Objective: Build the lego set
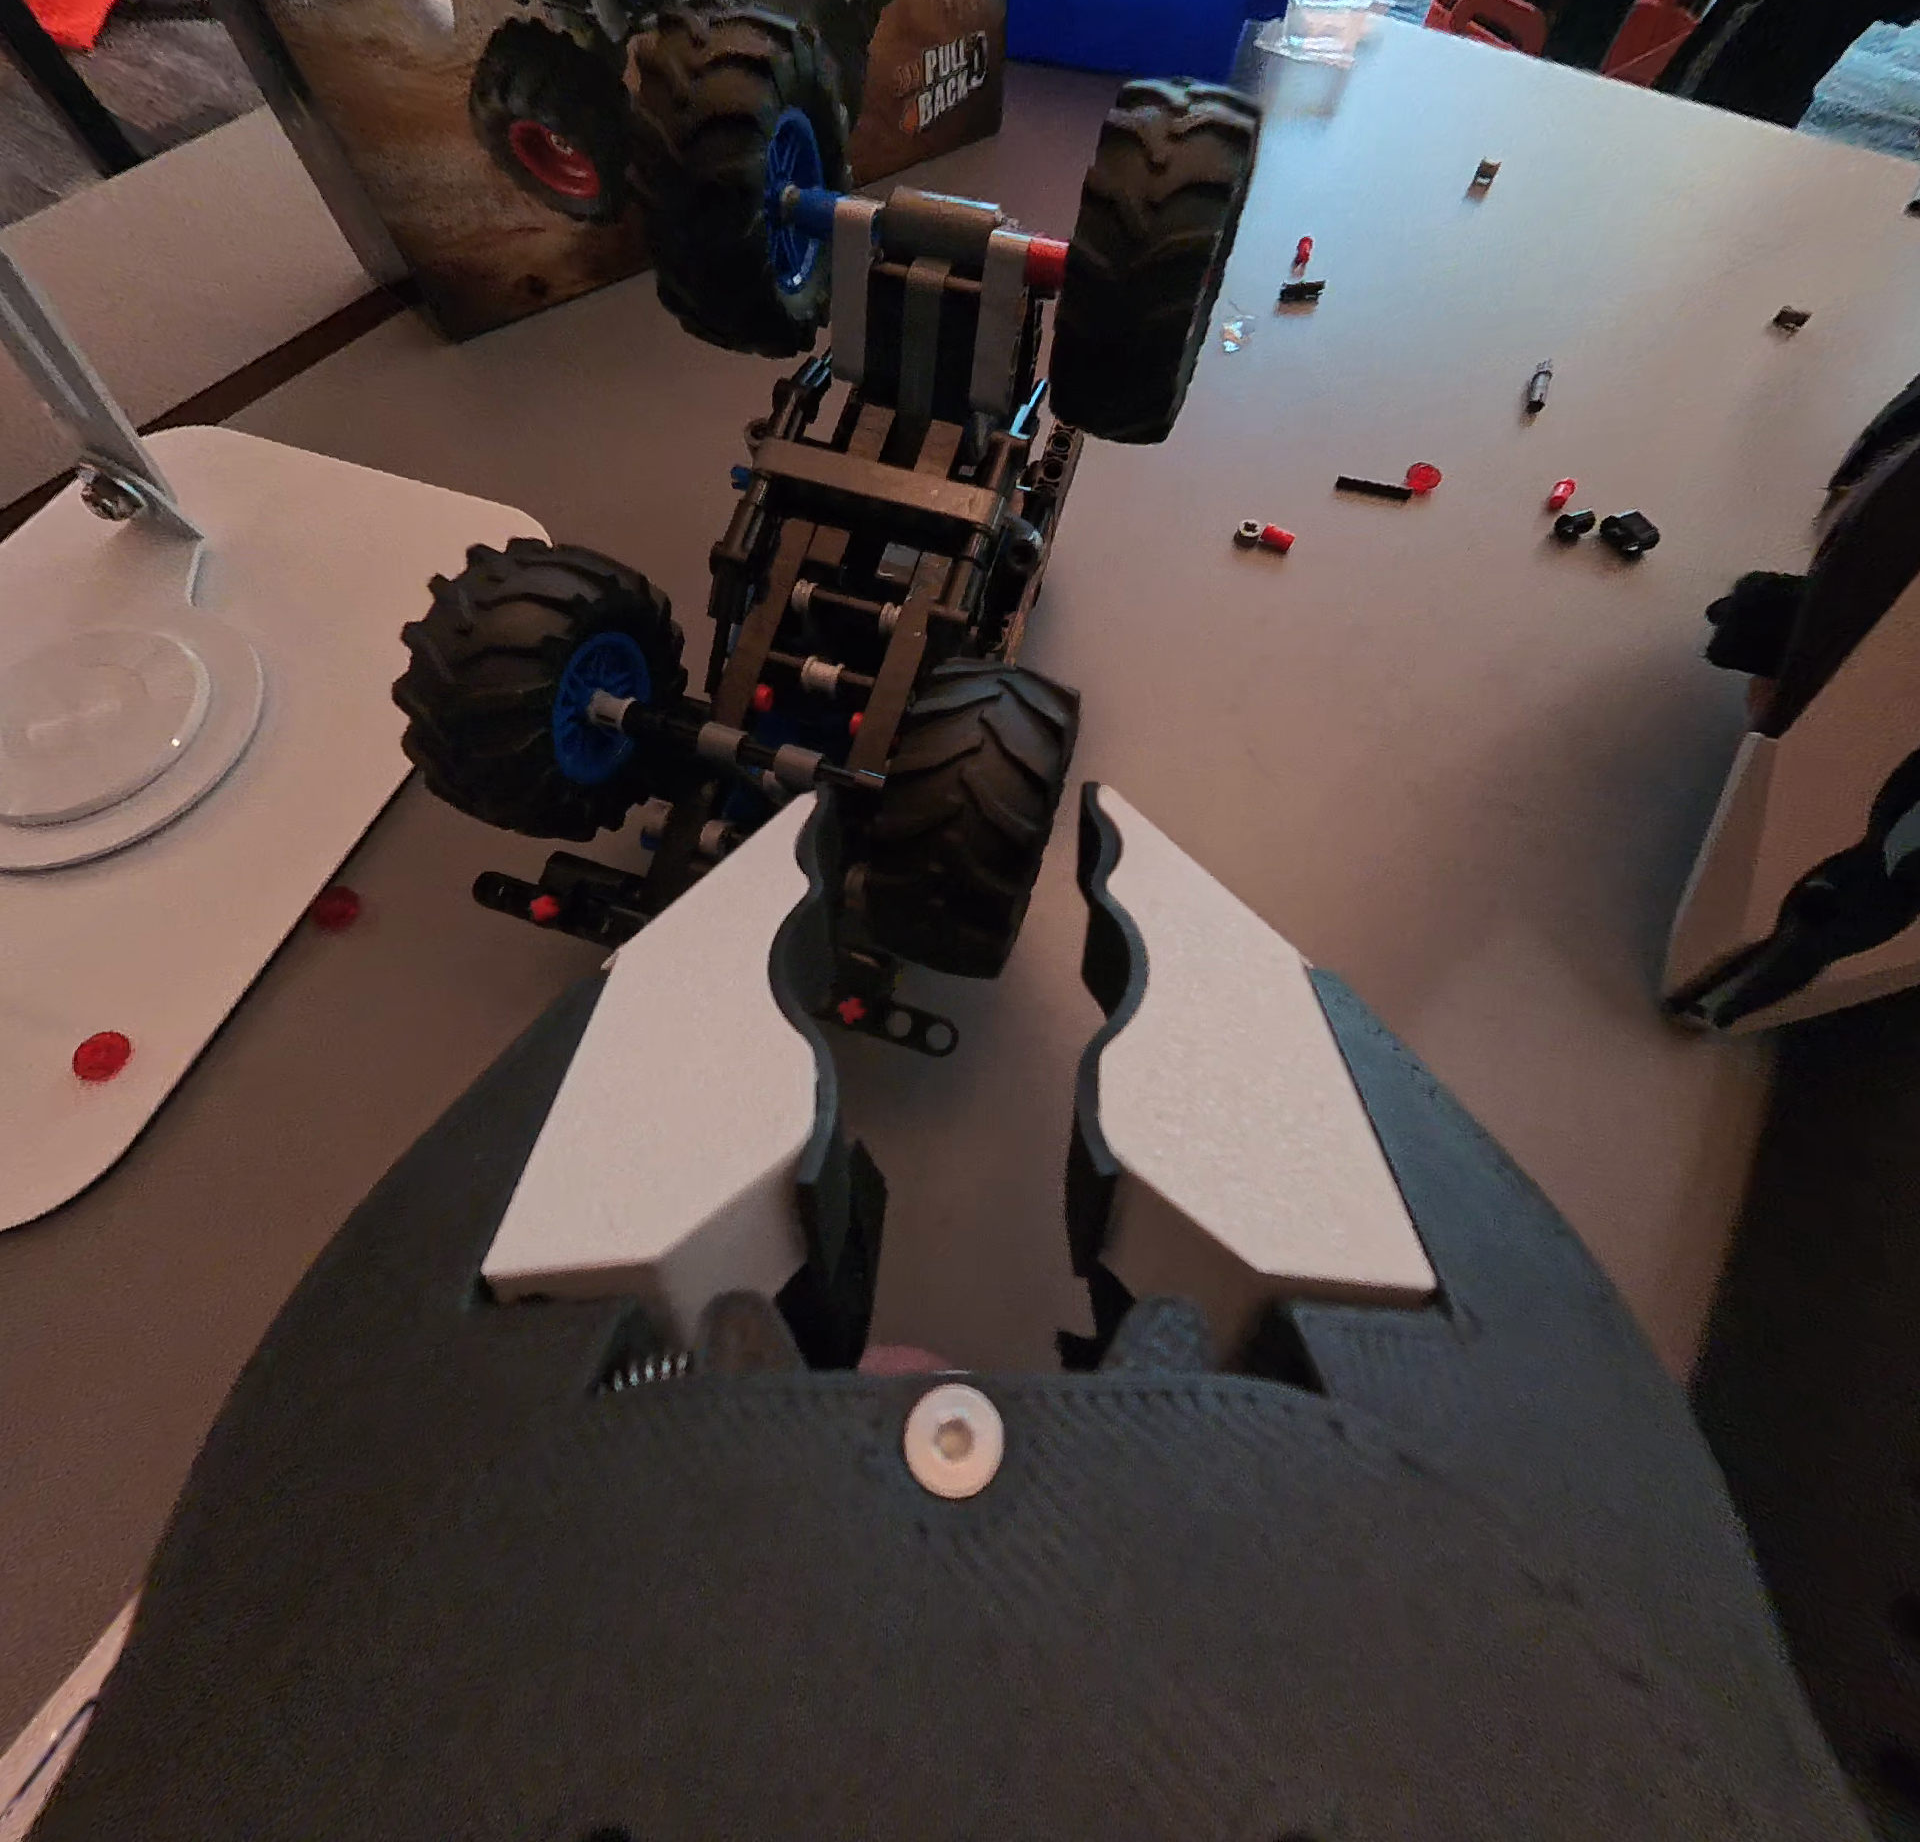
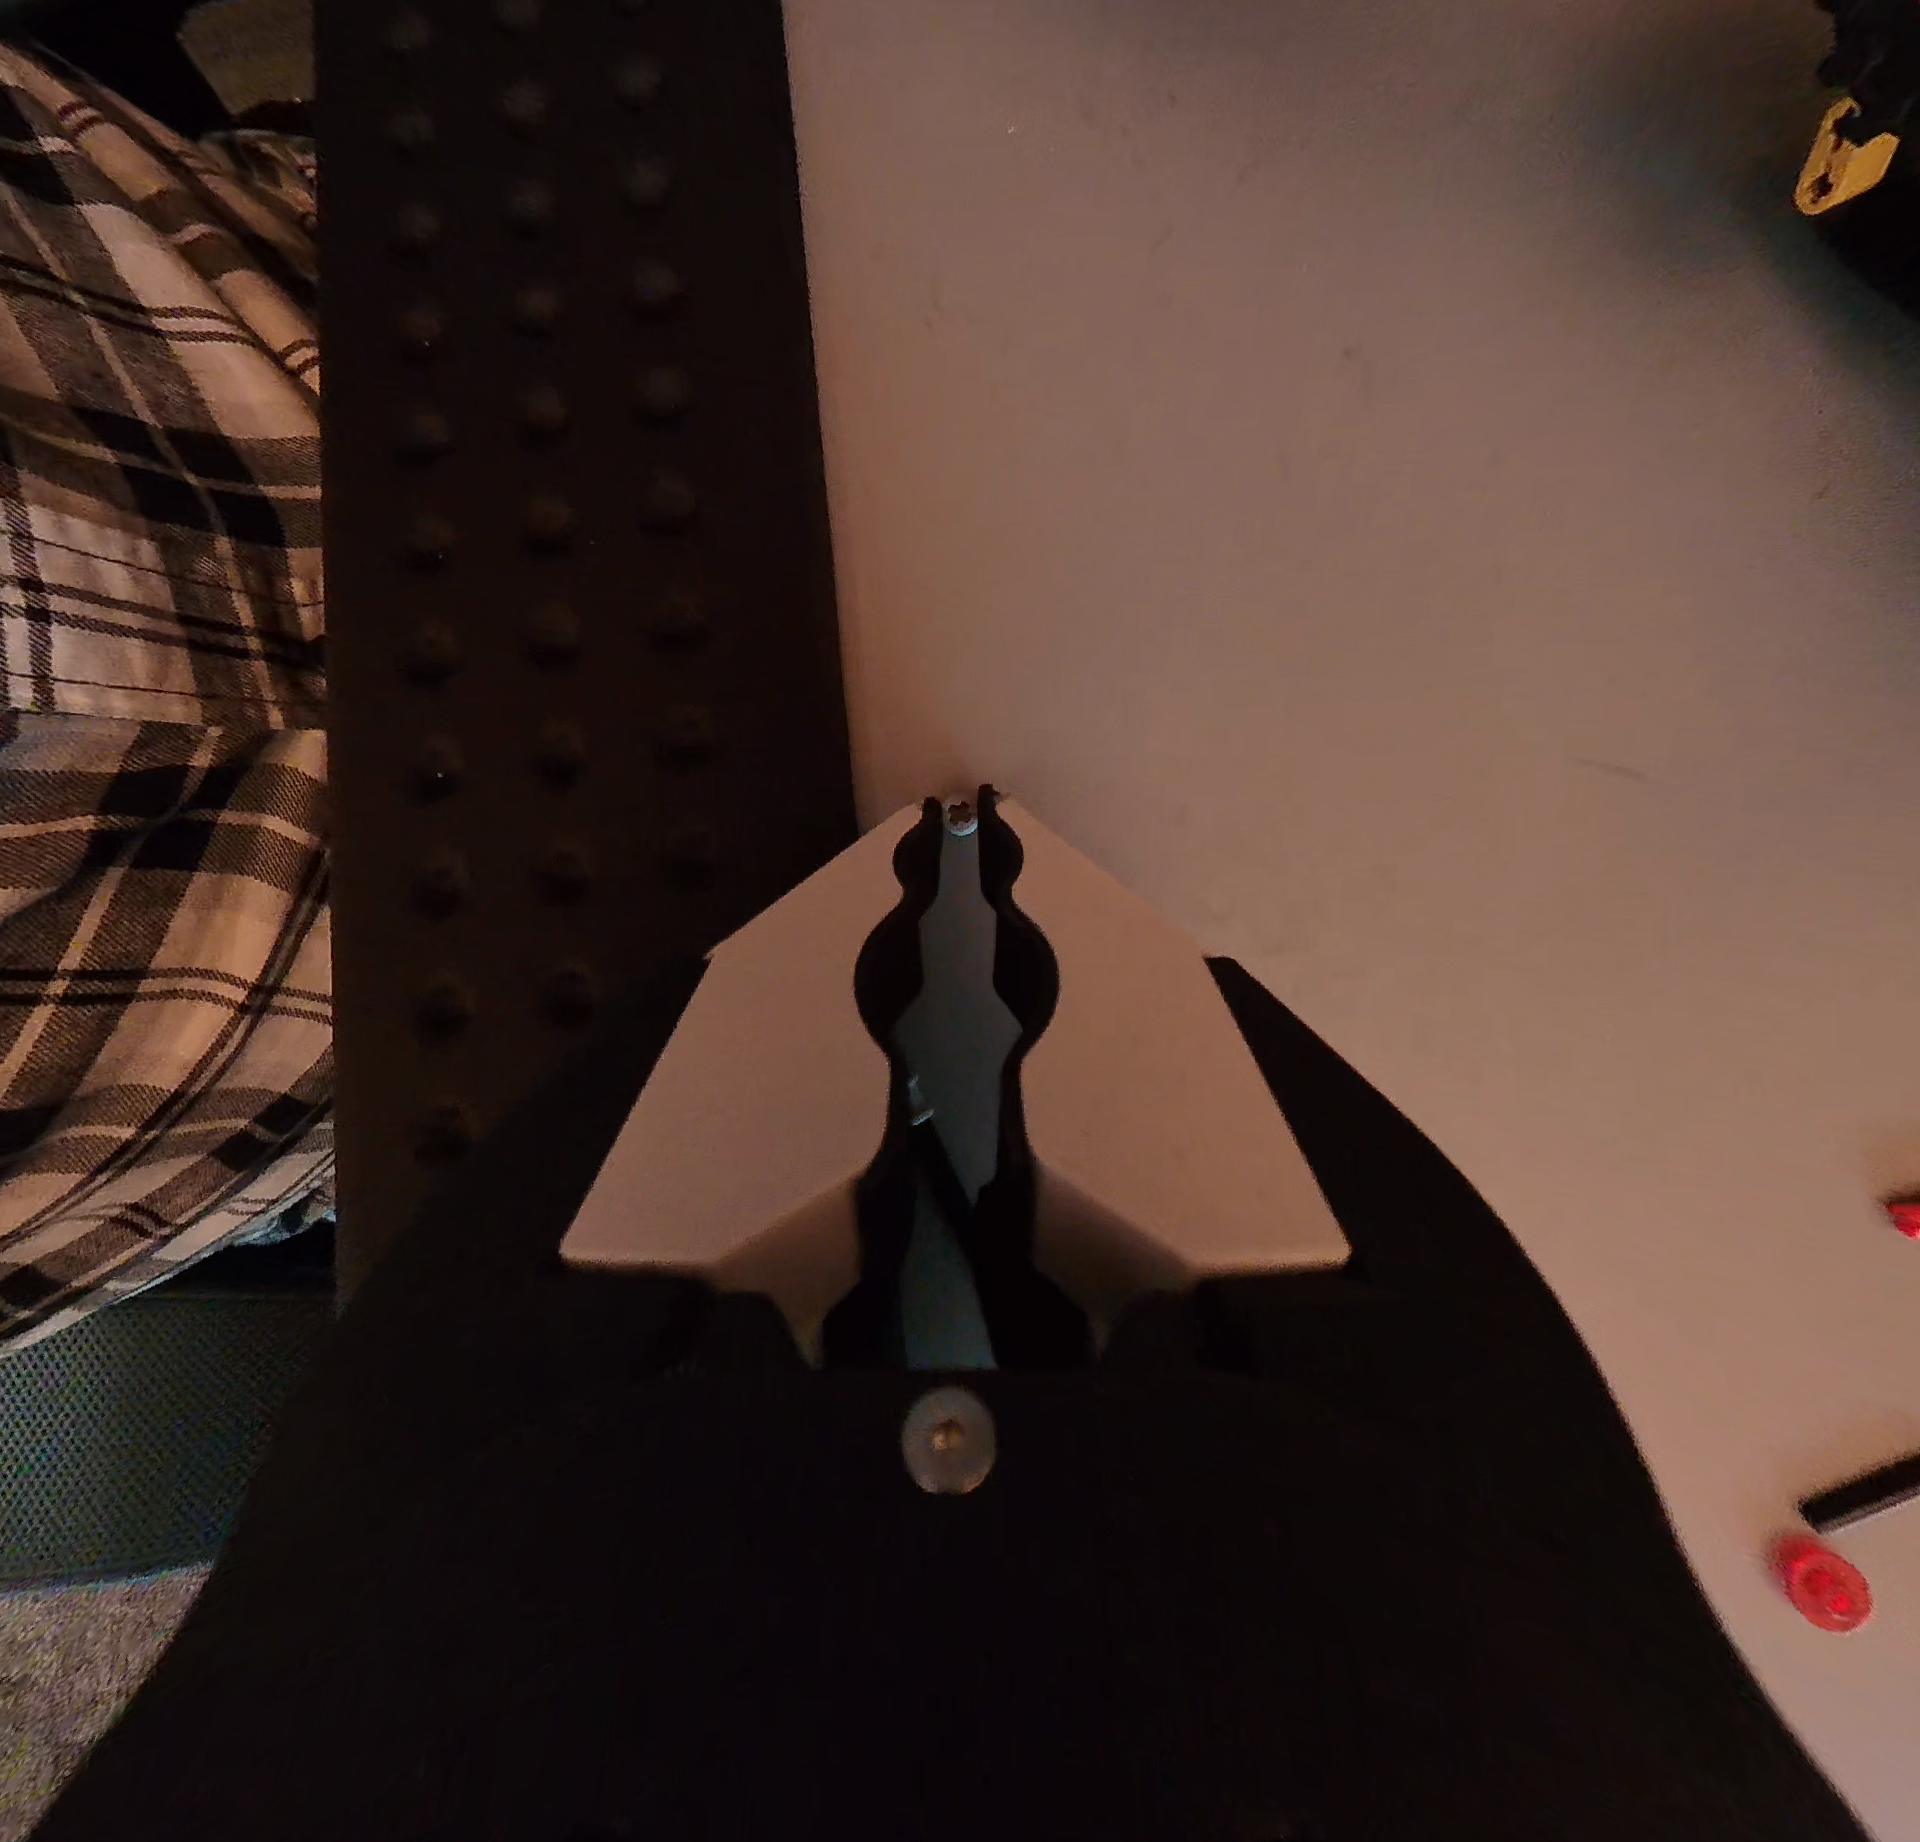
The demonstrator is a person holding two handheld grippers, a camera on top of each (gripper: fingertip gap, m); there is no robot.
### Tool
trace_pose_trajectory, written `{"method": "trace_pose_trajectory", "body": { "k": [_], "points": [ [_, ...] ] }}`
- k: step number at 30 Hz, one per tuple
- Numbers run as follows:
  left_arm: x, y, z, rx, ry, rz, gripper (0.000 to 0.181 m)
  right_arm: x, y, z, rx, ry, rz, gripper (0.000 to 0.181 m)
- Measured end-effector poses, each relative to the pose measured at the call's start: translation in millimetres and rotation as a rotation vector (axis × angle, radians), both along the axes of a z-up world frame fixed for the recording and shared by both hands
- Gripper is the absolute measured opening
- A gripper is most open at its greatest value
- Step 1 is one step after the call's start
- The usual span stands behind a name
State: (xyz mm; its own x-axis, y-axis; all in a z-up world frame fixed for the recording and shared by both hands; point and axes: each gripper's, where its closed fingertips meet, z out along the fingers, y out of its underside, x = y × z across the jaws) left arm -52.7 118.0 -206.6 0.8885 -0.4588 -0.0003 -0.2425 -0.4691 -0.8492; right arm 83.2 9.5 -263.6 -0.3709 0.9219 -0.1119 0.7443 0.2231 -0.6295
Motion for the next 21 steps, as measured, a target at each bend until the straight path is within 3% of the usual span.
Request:
{"method": "trace_pose_trajectory", "body": {
  "k": [4,9,11,15,18,19,20,21],
  "points": [
    [-3,-8,18,0.056,0.048,-0.045,0.054,-7,6,6,-0.026,0.062,-0.055,0.004],
    [-29,-8,33,0.083,0.265,-0.098,0.09,-22,18,25,-0.062,0.174,-0.129,0.004],
    [-30,-5,34,0.101,0.344,-0.176,0.099,-27,20,29,-0.068,0.199,-0.136,0.0],
    [-19,-13,12,0.183,0.663,-0.44,0.093,-34,20,34,-0.088,0.243,-0.141,0.0],
    [-24,-13,-19,0.157,0.84,-0.527,0.093,-34,21,34,-0.087,0.254,-0.159,0.0],
    [-27,-12,-28,0.158,0.896,-0.551,0.089,-34,22,32,-0.078,0.246,-0.163,0.0],
    [-29,-10,-33,0.175,0.926,-0.561,0.075,-33,24,30,-0.073,0.242,-0.171,0.0],
    [-28,-6,-32,0.211,0.938,-0.566,0.075,-32,26,30,-0.076,0.243,-0.18,0.0]
  ]
}}
